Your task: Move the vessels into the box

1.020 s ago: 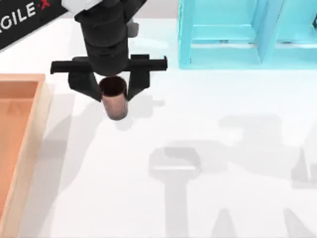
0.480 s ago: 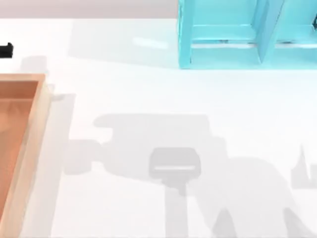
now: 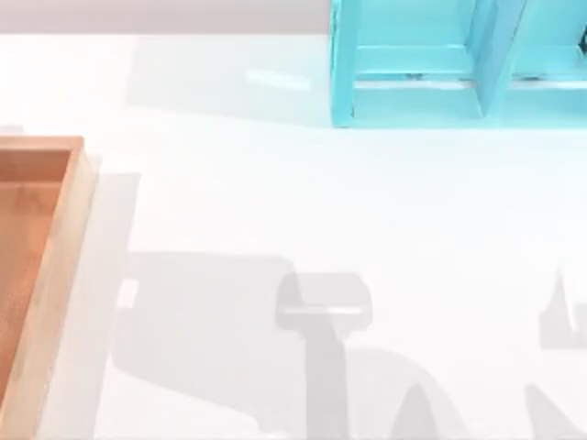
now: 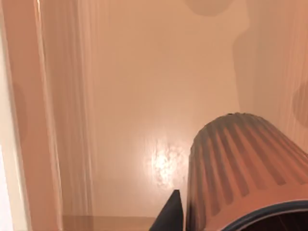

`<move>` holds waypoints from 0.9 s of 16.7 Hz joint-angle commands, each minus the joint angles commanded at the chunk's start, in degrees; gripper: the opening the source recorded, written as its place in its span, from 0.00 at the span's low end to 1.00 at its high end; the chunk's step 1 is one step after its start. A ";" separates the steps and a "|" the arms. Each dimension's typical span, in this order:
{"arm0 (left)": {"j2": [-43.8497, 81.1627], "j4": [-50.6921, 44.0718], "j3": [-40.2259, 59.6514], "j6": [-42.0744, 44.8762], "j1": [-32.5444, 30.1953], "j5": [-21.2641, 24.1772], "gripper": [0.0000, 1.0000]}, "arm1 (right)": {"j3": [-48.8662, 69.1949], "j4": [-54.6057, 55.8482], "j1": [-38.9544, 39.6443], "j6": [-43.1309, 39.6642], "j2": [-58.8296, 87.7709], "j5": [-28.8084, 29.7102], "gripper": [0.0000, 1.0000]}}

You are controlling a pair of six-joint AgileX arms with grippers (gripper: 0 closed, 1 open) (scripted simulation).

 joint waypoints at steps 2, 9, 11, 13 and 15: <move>-0.07 0.01 -0.07 0.10 0.07 -0.01 0.00 | 0.00 0.00 0.00 0.00 0.00 0.00 1.00; 0.46 4.01 -3.77 0.27 -0.06 -0.07 0.00 | 0.00 0.00 0.00 0.00 0.00 0.00 1.00; 0.62 6.88 -6.23 0.30 0.09 -0.11 0.00 | 0.00 0.00 0.00 0.00 0.00 0.00 1.00; 0.76 9.69 -8.52 0.32 0.26 -0.07 0.00 | 0.00 0.00 0.00 0.00 0.00 0.00 1.00; 1.02 13.20 -11.73 0.36 0.40 -0.01 0.00 | 0.00 0.00 0.00 0.00 0.00 0.00 1.00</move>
